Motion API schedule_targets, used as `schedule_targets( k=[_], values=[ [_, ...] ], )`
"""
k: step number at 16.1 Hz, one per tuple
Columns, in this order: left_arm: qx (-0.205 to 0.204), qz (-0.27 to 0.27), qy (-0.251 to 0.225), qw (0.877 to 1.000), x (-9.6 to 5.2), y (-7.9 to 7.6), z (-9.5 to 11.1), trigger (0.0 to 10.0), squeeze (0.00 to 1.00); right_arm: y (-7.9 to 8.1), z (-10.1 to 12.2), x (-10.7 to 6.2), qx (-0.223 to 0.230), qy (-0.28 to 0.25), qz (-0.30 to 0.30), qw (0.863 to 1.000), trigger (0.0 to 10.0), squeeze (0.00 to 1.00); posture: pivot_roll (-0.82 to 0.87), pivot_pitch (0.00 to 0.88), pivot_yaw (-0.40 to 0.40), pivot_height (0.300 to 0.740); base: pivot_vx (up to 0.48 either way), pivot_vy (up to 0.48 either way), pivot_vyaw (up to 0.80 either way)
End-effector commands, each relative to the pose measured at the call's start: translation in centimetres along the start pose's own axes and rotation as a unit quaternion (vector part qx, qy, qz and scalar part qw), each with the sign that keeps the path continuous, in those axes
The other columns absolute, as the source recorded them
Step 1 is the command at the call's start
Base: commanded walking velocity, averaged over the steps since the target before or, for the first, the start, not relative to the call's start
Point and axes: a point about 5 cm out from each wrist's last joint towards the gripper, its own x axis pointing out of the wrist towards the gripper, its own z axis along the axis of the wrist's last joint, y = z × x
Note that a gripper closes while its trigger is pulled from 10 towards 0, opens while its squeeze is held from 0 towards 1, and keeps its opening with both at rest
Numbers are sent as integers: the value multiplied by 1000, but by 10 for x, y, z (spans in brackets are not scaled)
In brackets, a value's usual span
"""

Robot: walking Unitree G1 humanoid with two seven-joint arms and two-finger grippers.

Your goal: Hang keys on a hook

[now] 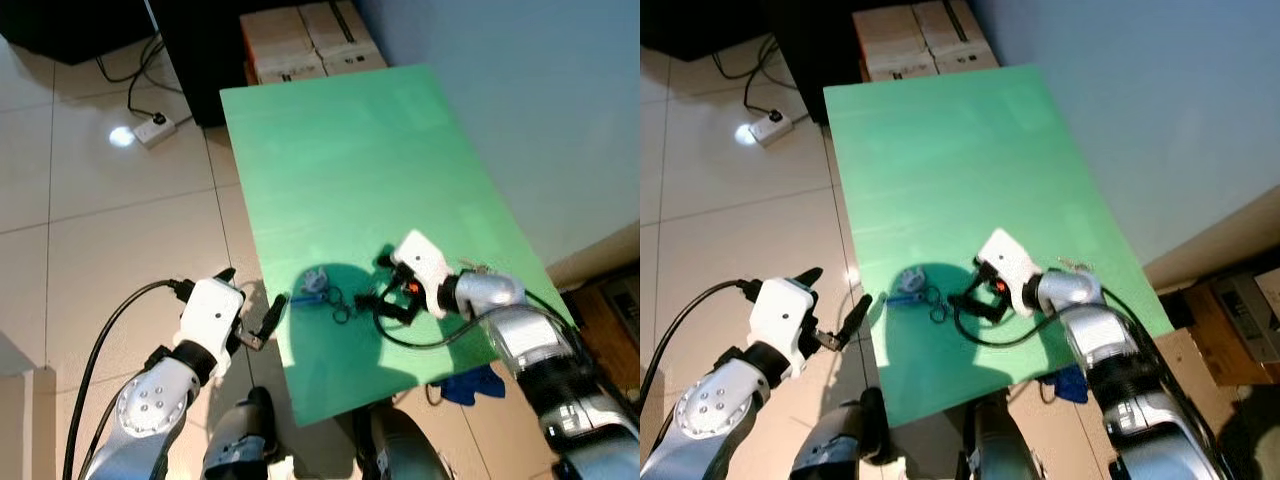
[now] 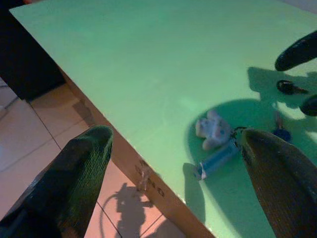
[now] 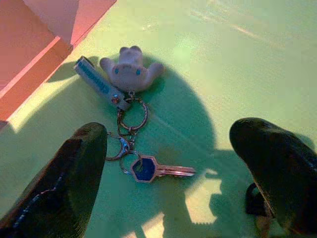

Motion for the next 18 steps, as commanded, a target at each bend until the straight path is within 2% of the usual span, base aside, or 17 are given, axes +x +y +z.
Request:
schedule_targets(
  k=[1,7,11,13,18],
  values=[
    [-4,-11,8,1000,-5,-4,-3,10000,0,-5,-6,-2,-6,15,12,1000,10000,1000,-55,334,-40,740,0,0,0],
    [-8,-32,13,999,-8,-5,-4,10000,0,-23,10,10,0,18,27,999,10000,1000,-42,354,-32,740,0,0,0],
    [-3,-43,12,999,-6,-6,-1,10000,0,-31,20,13,-35,18,5,999,10000,1000,-34,374,-31,740,0,0,0],
    [-3,-53,13,999,-5,-7,0,10000,0,-28,17,17,-79,37,-2,996,10000,1000,-34,374,-28,740,0,0,0],
    [-2,-116,39,992,-11,-15,-3,10000,0,-20,13,26,-117,50,3,992,10000,1000,-31,365,-22,740,0,0,0]
  ],
)
